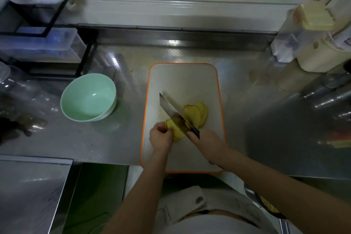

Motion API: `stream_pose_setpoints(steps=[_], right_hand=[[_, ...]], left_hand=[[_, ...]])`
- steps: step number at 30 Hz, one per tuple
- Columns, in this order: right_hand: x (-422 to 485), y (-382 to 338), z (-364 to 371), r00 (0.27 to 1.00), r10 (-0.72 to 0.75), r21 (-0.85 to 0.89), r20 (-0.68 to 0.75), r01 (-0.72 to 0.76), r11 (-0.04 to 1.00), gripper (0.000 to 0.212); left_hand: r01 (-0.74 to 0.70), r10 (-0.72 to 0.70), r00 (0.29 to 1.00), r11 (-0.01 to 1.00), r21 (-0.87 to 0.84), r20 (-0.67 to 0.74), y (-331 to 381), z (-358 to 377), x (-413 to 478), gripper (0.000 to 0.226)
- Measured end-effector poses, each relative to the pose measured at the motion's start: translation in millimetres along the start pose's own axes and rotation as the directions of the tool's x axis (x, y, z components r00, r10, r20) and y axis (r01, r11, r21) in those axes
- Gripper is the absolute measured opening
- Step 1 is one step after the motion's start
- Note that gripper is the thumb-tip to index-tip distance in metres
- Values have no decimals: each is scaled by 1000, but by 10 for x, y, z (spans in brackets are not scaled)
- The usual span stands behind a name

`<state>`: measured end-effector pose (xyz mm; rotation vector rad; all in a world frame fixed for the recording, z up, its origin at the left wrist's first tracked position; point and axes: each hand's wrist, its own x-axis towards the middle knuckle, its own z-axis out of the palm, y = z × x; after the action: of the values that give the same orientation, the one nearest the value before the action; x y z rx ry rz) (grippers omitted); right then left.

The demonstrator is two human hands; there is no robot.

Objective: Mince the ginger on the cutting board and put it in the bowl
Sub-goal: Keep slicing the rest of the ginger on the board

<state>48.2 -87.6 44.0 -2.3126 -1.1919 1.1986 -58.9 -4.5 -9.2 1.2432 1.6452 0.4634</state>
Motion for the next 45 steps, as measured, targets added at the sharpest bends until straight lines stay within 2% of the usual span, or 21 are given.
stream_pose_setpoints(steps=[7, 15, 20, 40, 43, 45], right_hand=[[-89, 10, 2, 997, -6, -29, 75, 8, 1000, 39], [-132, -39, 64, 997, 6, -97, 77, 1, 995, 40], [-129, -21, 77, 997, 50, -66, 64, -46, 997, 41], [-64, 18, 225, 991, 46, -110, 127, -32, 993, 43], [6, 22, 312, 992, 73, -54, 105, -68, 996, 36], [22, 9, 350, 997, 67, -2, 22, -67, 998, 22]], left_hand=[[12, -12, 1000, 1000, -3, -6, -4, -3, 3, 20], [13, -13, 1000, 1000, -9, -2, 4, 5, 2, 21], [15, -15, 1000, 1000, -21, -7, 7, -2, -17, 20], [-15, 15, 1000, 1000, -20, -14, -10, 2, -13, 21], [-30, 30, 999, 1000, 4, -12, -24, -7, -5, 26], [-29, 29, 999, 999, 15, -14, -27, -7, -5, 27]])
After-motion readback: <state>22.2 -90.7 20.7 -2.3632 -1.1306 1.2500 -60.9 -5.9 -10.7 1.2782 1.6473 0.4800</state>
